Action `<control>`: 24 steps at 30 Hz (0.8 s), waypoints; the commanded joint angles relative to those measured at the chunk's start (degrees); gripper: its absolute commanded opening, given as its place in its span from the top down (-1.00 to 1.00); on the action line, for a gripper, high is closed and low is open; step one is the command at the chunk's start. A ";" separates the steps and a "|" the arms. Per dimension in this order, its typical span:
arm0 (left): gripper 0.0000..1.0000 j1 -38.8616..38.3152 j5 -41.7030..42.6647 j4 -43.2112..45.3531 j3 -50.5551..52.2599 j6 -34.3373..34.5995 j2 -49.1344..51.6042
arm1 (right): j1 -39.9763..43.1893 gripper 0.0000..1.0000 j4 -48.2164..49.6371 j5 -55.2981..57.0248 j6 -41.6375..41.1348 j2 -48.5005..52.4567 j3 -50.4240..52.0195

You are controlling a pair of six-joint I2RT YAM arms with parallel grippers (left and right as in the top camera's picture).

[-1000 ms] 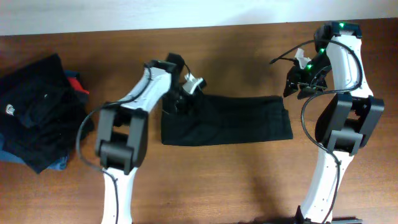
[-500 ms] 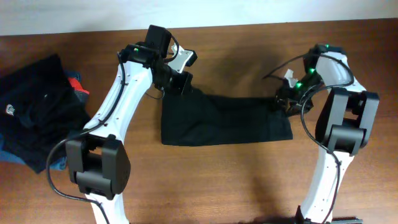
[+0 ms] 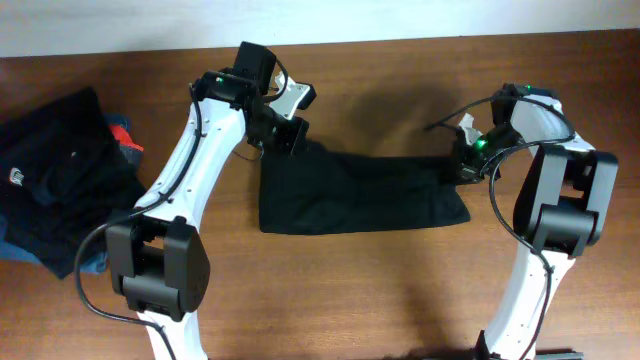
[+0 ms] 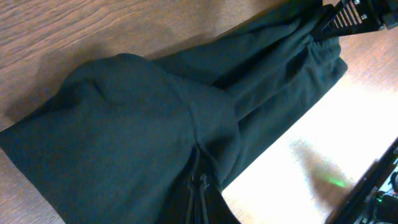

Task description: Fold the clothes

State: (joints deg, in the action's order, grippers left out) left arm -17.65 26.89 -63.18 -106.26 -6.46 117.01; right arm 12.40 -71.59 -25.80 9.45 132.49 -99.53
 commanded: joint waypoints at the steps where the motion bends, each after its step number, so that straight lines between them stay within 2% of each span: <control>1: 0.92 0.83 -3.10 -1.16 -0.17 -0.24 -0.17 | 0.61 0.92 -1.25 1.01 0.85 2.23 -2.43; 7: 0.94 5.03 -3.82 -4.59 -0.20 0.61 -0.17 | 7.43 0.92 -8.33 9.38 -0.09 -1.64 -14.60; 12: 0.94 6.45 -3.85 -4.59 -0.20 0.57 -0.17 | 8.81 0.92 -16.41 9.38 -0.07 -1.64 -24.33; 18: 0.94 6.47 -4.09 -4.39 -0.17 0.33 -0.17 | 0.04 0.92 -23.71 9.33 -1.73 -1.64 -29.73; 24: 0.94 6.21 -4.28 -4.42 -0.17 0.33 -0.15 | -14.67 0.92 -22.10 8.44 -10.45 -1.64 -31.69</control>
State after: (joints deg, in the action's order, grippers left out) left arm -11.22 23.11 -67.66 -106.26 -6.22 117.01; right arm 1.41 -94.24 -16.53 3.60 132.57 -129.80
